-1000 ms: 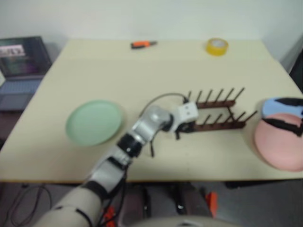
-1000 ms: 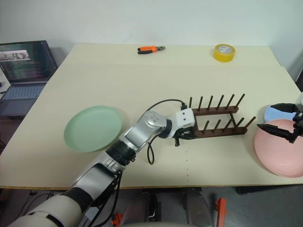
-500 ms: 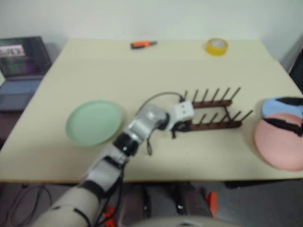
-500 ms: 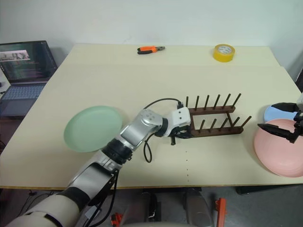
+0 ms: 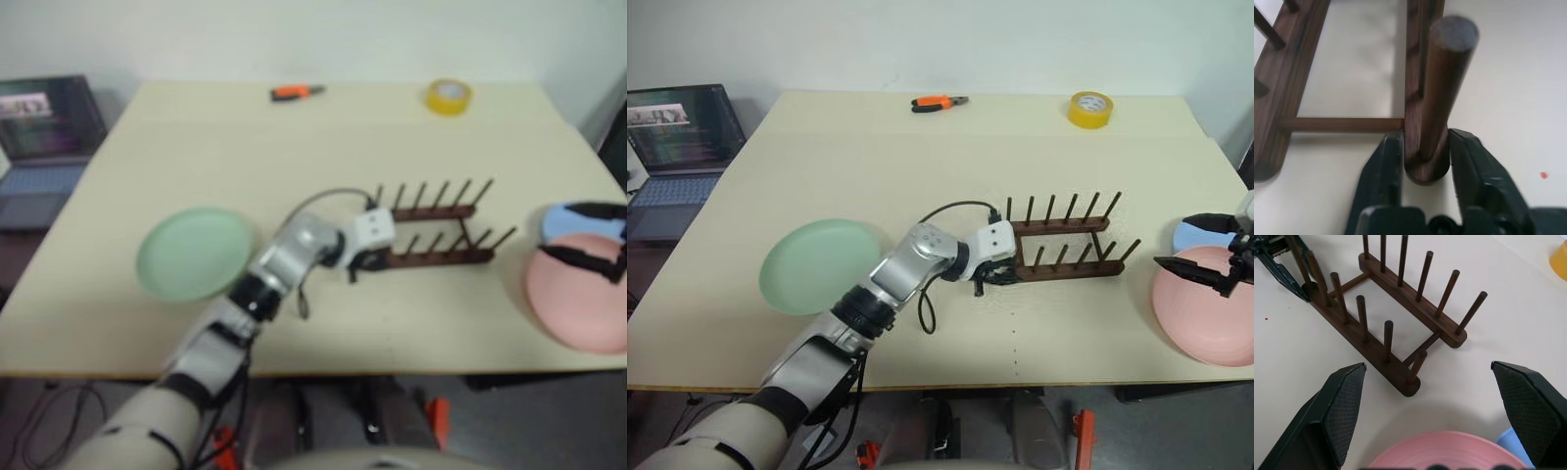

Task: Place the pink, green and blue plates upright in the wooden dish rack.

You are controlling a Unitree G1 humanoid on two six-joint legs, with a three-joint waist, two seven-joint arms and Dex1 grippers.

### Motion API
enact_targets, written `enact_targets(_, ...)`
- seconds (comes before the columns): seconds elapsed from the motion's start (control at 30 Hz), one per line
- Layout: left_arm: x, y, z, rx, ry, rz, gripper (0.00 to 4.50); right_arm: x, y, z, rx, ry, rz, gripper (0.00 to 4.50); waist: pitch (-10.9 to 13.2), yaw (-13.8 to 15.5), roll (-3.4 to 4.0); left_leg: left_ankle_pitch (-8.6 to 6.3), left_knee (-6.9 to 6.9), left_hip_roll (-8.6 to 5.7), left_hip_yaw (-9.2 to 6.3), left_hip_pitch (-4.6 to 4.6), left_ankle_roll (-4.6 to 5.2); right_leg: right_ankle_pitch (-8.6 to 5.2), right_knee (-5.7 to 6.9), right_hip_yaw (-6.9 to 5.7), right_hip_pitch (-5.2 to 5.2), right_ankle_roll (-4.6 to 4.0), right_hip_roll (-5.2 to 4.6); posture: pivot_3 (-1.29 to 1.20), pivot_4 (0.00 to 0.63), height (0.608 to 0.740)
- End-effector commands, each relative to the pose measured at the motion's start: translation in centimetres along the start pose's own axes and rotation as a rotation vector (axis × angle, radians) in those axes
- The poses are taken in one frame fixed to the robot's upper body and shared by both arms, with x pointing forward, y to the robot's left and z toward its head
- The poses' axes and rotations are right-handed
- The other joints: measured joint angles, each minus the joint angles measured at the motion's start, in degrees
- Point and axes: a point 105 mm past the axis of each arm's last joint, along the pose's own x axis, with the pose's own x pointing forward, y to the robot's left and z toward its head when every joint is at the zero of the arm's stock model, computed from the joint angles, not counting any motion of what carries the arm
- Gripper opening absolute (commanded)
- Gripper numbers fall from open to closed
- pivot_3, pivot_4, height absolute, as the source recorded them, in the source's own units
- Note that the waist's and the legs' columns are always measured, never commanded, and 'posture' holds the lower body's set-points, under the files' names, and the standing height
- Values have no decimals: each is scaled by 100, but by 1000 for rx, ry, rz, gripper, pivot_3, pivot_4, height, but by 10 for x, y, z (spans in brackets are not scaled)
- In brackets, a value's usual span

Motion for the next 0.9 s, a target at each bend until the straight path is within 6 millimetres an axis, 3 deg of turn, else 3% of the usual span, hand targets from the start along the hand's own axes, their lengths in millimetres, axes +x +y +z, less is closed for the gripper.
enact_targets(0.03,-7,11,6,30,-3,50,3037,0,0,12,-27,-36,0,4500,0,4,1,0,0,1,-1,0,0,0,0,-2,0,0,0,0,150,740)
enact_targets(0.17,-16,21,6,41,-3,87,4369,3,1,13,-28,-41,9,4500,0,4,0,0,-3,1,-1,-4,0,-1,-4,-3,0,0,-1,0,150,740)
enact_targets(0.33,-50,32,15,60,-55,131,4369,5,11,8,-25,-7,62,4500,3,1,-1,0,-4,4,-2,-3,0,-1,1,-4,-4,0,0,0,150,740)
enact_targets(0.47,-78,15,23,85,-105,62,4369,6,31,-6,5,43,125,4500,0,16,4,-1,-8,9,-4,-12,-1,-5,1,-10,-8,-5,0,0,150,740)
enact_targets(0.57,-94,-5,20,82,-103,1,3798,8,47,-14,54,58,165,3893,-2,15,5,-1,-7,6,0,-15,-1,-10,-3,-10,-6,4,-8,0,150,740)
enact_targets(0.67,-96,-24,16,71,-93,-75,2712,12,57,-18,69,64,181,2847,-1,17,4,-1,-5,7,-3,-16,-1,-11,-1,-13,-6,4,-8,0,150,740)
enact_targets(0.8,-75,-47,12,32,-83,-157,1182,29,72,-32,117,85,187,1355,0,21,-5,0,8,5,-7,-4,0,-20,2,-11,7,-18,-9,0,150,740)
enact_targets(0.9,-54,-52,13,-1,-78,-160,158,41,82,-42,130,113,189,305,2,23,-8,1,12,0,-6,-3,1,-19,2,-6,9,-18,-9,0,150,740)
